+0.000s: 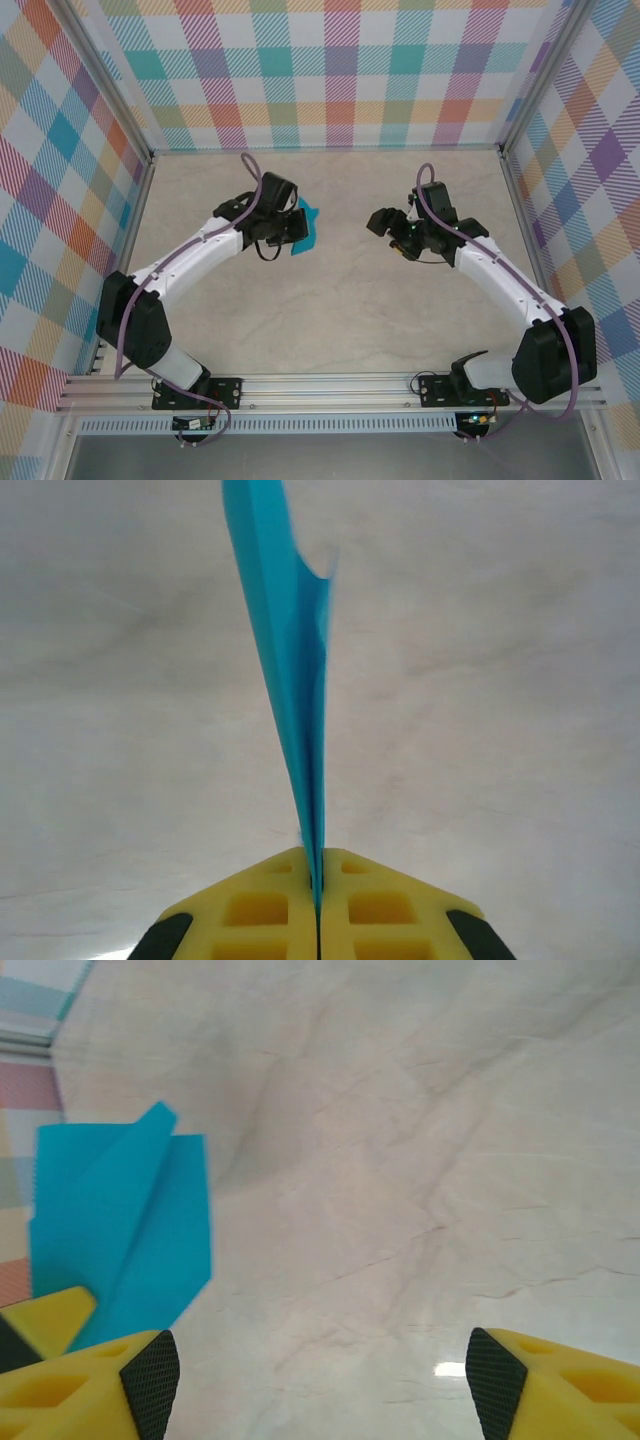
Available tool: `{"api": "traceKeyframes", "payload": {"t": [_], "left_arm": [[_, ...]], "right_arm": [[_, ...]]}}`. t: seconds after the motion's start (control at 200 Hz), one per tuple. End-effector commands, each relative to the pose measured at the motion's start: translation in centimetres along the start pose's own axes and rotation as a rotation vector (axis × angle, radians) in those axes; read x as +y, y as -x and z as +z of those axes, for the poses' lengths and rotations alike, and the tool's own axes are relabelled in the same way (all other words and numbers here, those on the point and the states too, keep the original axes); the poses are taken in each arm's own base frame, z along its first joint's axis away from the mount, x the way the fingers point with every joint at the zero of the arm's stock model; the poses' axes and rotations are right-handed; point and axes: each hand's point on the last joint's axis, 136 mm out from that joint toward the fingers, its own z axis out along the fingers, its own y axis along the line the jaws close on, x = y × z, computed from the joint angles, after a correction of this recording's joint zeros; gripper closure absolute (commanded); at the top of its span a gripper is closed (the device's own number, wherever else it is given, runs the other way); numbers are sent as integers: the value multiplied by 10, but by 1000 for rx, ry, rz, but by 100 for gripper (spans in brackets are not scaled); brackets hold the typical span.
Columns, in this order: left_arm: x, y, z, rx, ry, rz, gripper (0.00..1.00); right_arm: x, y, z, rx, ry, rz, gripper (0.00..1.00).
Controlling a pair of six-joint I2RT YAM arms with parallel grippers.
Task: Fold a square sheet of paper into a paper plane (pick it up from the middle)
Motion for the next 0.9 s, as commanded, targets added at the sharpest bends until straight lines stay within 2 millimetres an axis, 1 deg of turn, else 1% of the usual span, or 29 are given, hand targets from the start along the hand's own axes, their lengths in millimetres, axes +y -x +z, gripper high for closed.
{"api": "traceKeyframes", "payload": {"t": [0.0, 0.055, 0.135, 0.19, 0.24, 0.305, 0.375, 0.425, 0.47, 0.515, 0.58, 0.62, 0.66, 0.725, 0.795, 0.895], "left_arm": [[75, -13, -10, 38, 546, 284, 96], [79, -10, -11, 24, 645, 343, 96], [80, -8, -8, 10, 750, 411, 96], [77, -11, 0, 14, 786, 439, 96], [73, -16, 10, 23, 793, 437, 96], [60, -32, 34, 60, 731, 415, 94], [39, -57, 63, 124, 631, 384, 90], [22, -73, 80, 170, 545, 350, 87], [6, -85, 92, 216, 447, 309, 79], [-11, -91, 98, 243, 351, 270, 68], [-35, -91, 97, 256, 226, 224, 48], [-46, -88, 94, 263, 153, 192, 39], [-56, -84, 89, 268, 82, 161, 34], [-63, -72, 81, 263, -7, 108, 28], [-60, -56, 71, 240, -65, 52, 23], [-33, -35, 59, 196, -85, -44, 15]], "right_arm": [[-30, -5, -2, -14, -120, -7, 19], [-35, -6, -2, -22, -132, -1, 17], [-42, -8, -4, -34, -152, 10, 16], [-48, -9, -6, -42, -172, 18, 16], [-52, -10, -7, -49, -187, 26, 15], [-59, -11, -9, -58, -205, 39, 15], [-65, -14, -10, -67, -222, 56, 15], [-69, -15, -11, -72, -231, 67, 15], [-73, -17, -12, -74, -239, 72, 15], [-75, -19, -12, -72, -240, 74, 15], [-77, -21, -12, -67, -241, 71, 15], [-77, -22, -11, -62, -240, 67, 15], [-76, -23, -9, -53, -230, 58, 15], [-70, -26, -4, -34, -196, 37, 16], [-59, -31, 4, -13, -148, 12, 17], [-38, -45, 25, 36, -102, -37, 22]]}}
